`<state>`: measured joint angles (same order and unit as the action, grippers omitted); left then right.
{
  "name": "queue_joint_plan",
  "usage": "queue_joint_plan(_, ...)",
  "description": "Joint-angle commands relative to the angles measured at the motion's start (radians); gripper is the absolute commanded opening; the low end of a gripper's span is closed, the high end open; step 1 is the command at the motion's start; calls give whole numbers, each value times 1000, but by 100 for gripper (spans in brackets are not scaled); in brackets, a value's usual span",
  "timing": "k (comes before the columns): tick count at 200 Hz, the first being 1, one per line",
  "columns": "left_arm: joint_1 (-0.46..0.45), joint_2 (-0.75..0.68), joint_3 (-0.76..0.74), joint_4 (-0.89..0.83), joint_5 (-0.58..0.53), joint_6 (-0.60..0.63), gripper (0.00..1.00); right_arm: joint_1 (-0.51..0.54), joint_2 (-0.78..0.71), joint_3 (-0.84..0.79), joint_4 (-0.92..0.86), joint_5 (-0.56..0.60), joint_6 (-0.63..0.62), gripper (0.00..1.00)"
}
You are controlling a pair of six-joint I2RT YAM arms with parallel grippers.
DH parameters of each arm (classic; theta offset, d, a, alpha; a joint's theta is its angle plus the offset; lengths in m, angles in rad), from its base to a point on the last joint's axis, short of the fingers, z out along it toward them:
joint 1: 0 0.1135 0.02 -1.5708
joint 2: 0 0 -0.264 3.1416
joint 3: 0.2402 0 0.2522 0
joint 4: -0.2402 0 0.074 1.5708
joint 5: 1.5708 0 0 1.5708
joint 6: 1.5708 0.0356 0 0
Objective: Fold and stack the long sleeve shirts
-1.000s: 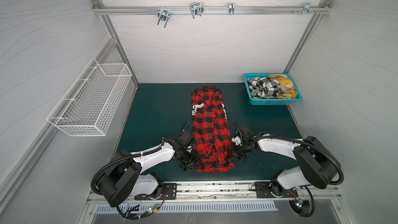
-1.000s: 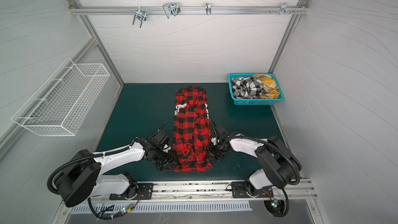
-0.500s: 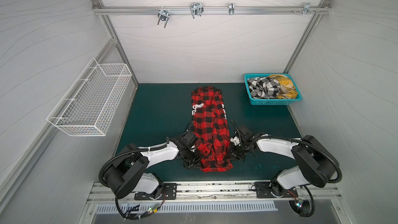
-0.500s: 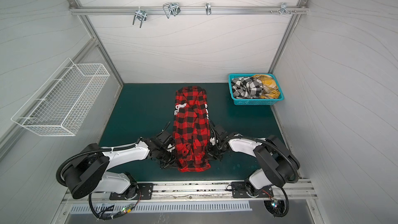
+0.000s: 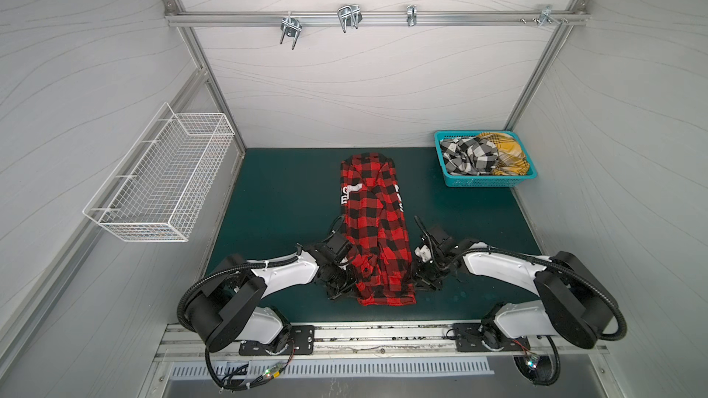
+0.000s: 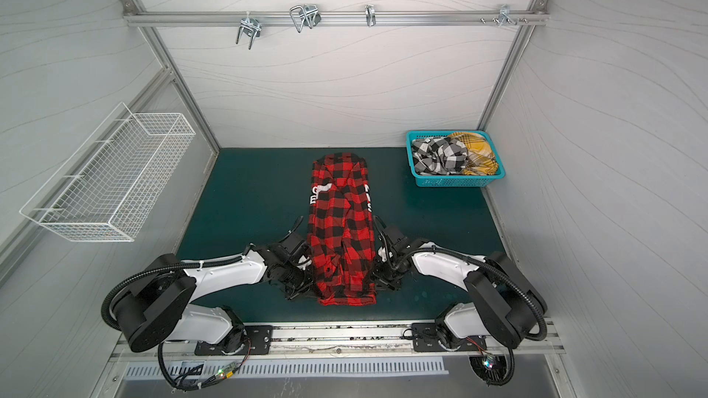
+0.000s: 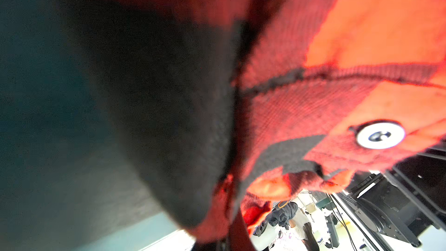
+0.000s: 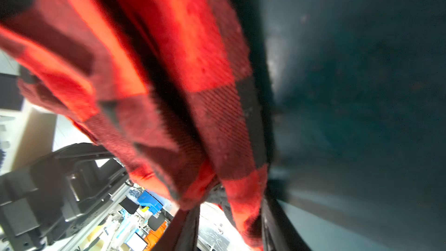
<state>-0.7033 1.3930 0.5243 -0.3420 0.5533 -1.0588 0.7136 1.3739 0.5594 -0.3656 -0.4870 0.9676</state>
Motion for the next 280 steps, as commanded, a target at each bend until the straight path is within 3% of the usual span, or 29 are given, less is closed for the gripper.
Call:
queue_joint_plan(1,-3,5,-5,10,-55,-1,0,11,31,-11,-38,8,0,38)
queue_joint_plan(10,-2,3,-3,7,-60,1,0,11,47,-9,-34,7,1,39)
queue_joint_plan(33,-2,-3,-5,1,-64,5,0,16,52,-1,-62,5,-9,54)
queue_joint_plan(48,-1,-9,-9,0,-66,5,0,16,-5,-13,-105,30,-6,55)
queue_joint_plan(74,-2,-17,-18,8,-66,2,0,15,-87,-34,-152,57,3,45)
queue_joint_plan(100,-2,-13,-18,12,-63,4,0,19,-50,-44,-118,35,6,32)
queue_joint_plan(137,-2,-6,-19,19,-60,5,0,49,17,-18,-85,16,2,37)
queue_joint_plan(173,-1,-9,-20,23,-59,1,0,59,7,-9,-74,22,-2,13)
queue_joint_plan(193,-2,-22,-13,8,-62,6,0,61,-22,2,-93,36,-5,7)
queue_joint_plan(280,-7,-243,34,-158,-58,-25,0,171,-190,51,-300,120,40,3)
